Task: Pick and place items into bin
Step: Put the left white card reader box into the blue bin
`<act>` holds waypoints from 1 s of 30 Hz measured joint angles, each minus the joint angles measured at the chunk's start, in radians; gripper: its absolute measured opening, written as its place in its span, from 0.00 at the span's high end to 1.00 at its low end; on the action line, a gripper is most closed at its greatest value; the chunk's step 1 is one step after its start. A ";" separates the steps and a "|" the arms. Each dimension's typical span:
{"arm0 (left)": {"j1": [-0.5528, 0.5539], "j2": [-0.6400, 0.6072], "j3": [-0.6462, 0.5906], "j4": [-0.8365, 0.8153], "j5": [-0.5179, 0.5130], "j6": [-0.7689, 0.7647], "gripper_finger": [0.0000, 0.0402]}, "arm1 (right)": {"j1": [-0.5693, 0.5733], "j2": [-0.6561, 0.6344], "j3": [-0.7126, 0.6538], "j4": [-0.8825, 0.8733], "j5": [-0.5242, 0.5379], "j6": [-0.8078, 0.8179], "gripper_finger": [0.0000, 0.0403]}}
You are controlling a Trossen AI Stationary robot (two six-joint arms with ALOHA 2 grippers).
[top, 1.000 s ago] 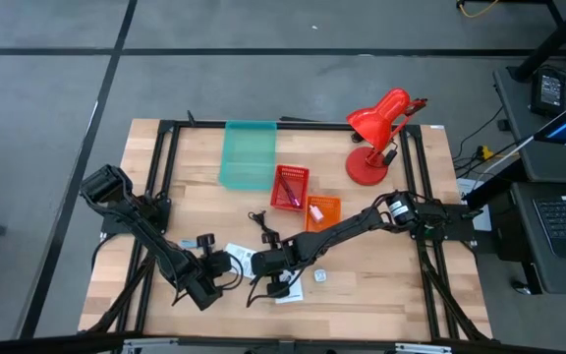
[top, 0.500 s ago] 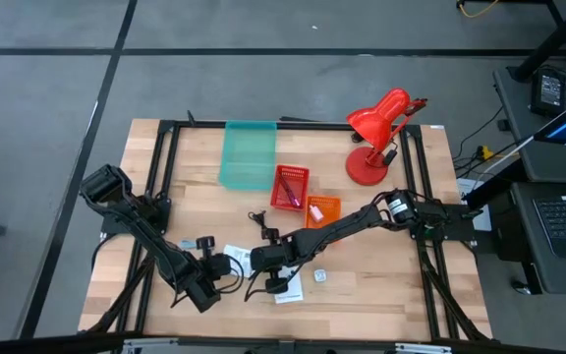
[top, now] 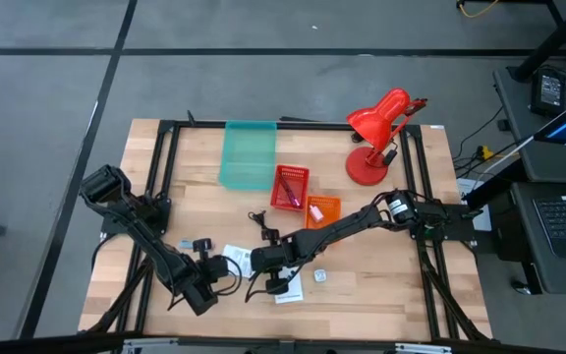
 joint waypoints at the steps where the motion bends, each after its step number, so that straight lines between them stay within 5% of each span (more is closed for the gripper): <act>1: 0.000 0.000 0.000 0.000 -0.002 0.000 1.00 | 0.000 0.000 0.000 0.000 0.000 0.000 1.00; 30: -0.007 0.039 -0.016 0.022 -0.014 -0.054 1.00 | 0.008 -0.065 0.002 -0.076 0.063 0.006 1.00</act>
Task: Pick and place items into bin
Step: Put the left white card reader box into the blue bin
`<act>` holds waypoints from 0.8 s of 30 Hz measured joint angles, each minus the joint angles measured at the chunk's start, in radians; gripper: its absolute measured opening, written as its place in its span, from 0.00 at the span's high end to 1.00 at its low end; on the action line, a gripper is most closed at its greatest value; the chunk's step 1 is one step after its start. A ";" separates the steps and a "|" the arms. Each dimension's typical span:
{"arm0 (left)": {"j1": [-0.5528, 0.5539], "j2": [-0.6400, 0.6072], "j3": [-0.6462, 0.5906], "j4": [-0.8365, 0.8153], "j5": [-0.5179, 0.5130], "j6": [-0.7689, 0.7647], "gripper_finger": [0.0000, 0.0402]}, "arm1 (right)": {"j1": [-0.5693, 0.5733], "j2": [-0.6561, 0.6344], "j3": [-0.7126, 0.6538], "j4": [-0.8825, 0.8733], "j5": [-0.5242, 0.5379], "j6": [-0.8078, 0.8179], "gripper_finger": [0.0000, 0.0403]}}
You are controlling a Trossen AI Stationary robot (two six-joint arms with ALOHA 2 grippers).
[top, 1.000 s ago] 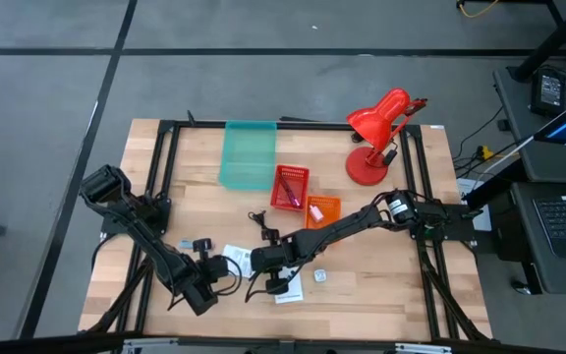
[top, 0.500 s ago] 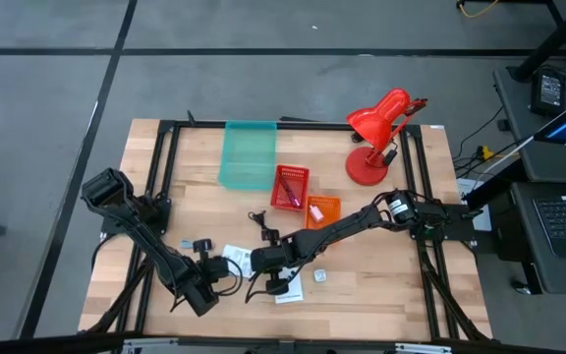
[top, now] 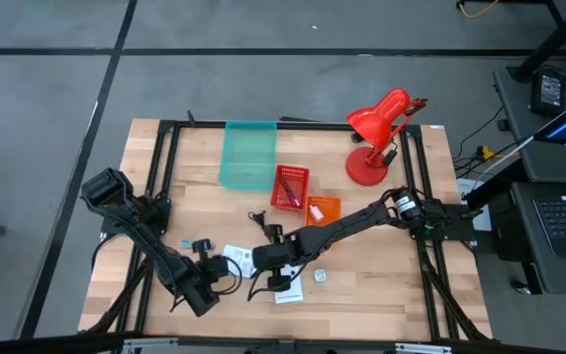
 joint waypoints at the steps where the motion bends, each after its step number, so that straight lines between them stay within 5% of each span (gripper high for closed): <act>1: -0.001 -0.002 -0.011 0.012 -0.006 -0.011 1.00 | 0.001 -0.003 0.000 0.000 0.000 0.000 1.00; 24: -0.021 0.001 -0.045 0.046 -0.026 -0.066 1.00 | -0.014 -0.007 -0.035 0.006 0.026 0.033 1.00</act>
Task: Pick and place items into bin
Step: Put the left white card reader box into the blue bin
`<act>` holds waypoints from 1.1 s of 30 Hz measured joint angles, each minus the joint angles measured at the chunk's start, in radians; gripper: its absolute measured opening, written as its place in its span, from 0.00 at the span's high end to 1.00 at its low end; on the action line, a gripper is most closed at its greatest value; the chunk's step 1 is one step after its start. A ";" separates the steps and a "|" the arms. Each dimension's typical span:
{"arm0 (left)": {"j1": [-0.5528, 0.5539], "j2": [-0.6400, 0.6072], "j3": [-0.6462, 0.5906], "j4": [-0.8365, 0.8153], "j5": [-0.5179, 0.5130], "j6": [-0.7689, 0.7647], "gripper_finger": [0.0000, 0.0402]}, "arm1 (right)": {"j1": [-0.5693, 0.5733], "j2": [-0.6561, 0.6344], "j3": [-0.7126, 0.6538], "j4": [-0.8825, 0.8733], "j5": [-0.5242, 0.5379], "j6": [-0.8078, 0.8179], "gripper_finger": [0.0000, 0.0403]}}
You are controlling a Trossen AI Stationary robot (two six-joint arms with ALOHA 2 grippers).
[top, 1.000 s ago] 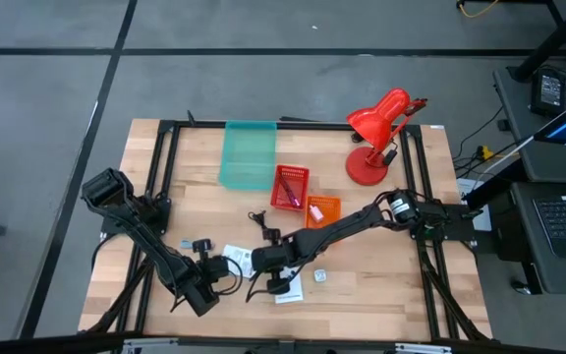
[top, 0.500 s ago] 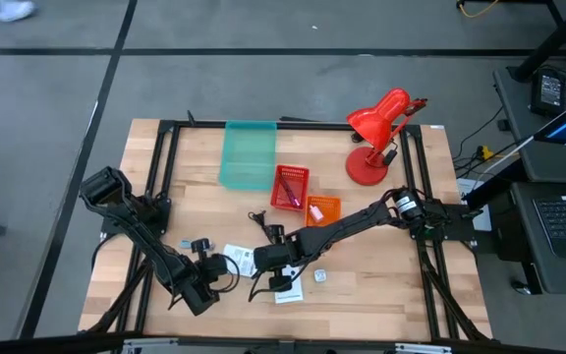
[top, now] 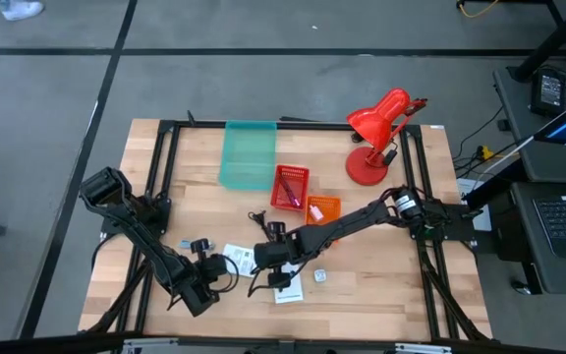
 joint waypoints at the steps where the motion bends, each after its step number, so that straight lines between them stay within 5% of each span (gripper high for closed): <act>1: -0.001 0.000 0.000 0.001 0.000 0.000 1.00 | -0.002 -0.008 -0.017 0.015 -0.010 -0.003 1.00; 6: -0.007 0.000 -0.004 0.006 -0.007 -0.002 1.00 | -0.028 -0.064 -0.115 0.167 -0.117 0.037 1.00; 14: -0.014 0.001 -0.006 0.007 -0.016 -0.010 1.00 | -0.047 -0.207 -0.341 0.472 -0.129 0.128 1.00; 23: -0.014 0.001 -0.006 0.009 -0.019 -0.009 1.00 | -0.090 -0.212 -0.539 0.847 -0.375 0.291 0.99; 33: -0.014 0.002 -0.006 0.005 -0.018 -0.001 1.00 | -0.099 -0.211 -0.566 0.891 -0.396 0.405 0.74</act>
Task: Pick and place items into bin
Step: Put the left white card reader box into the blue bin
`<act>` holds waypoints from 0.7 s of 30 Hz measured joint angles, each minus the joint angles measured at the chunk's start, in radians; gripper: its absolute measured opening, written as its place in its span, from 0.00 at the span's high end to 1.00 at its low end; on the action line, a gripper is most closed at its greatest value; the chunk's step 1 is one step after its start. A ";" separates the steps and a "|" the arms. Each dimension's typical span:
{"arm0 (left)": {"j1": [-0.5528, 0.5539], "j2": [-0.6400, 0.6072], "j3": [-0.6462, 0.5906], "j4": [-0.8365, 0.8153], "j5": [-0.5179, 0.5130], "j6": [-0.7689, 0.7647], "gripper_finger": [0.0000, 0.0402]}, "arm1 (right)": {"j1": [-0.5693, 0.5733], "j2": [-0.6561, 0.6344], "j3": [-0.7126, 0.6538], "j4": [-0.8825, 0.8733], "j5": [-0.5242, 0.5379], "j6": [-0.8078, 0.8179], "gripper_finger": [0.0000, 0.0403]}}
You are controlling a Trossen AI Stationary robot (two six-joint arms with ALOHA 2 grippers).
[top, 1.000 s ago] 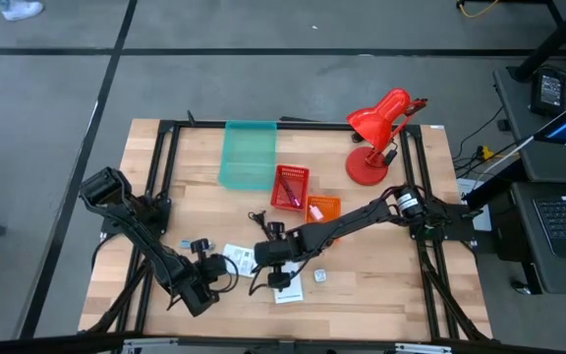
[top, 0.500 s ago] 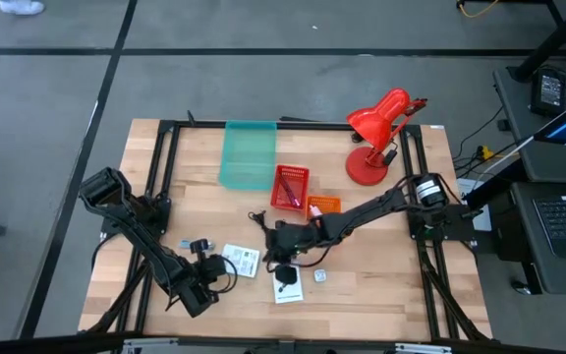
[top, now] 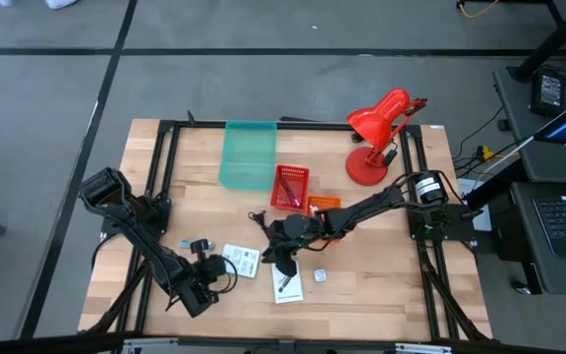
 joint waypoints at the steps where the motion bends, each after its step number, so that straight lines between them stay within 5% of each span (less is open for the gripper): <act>1: 0.000 0.000 0.000 0.000 0.000 0.001 1.00 | 0.000 0.000 0.000 -0.002 0.000 0.014 0.71; 9: 0.003 0.000 0.000 -0.002 0.000 0.002 1.00 | 0.001 0.005 0.000 -0.004 0.004 0.086 0.58; 21: 0.005 0.000 0.000 -0.002 0.000 0.010 1.00 | 0.001 0.006 0.044 -0.152 0.086 0.019 0.56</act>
